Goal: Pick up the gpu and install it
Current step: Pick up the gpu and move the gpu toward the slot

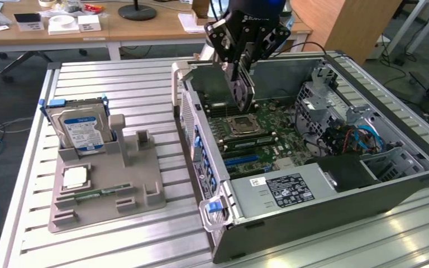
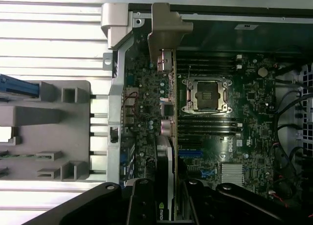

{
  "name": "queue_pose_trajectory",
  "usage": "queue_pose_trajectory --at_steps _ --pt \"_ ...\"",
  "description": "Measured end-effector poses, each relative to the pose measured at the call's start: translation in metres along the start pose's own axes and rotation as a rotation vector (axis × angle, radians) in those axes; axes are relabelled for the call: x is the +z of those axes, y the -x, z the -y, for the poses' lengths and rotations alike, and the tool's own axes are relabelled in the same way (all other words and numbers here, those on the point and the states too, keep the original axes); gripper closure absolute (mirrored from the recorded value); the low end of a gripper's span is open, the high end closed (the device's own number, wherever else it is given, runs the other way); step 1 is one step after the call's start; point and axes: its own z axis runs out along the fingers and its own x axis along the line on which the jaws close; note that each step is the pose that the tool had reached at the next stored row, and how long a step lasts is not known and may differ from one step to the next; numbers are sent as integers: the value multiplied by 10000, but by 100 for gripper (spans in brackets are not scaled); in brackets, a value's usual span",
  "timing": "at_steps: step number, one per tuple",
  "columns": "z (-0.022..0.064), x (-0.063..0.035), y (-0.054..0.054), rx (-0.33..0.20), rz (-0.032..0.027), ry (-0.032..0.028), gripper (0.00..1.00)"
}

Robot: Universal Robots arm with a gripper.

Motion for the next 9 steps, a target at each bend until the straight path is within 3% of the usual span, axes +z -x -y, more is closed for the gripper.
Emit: queue_pose_trajectory --at_steps 9 --pt "-1 1 10 -2 0 2 73"
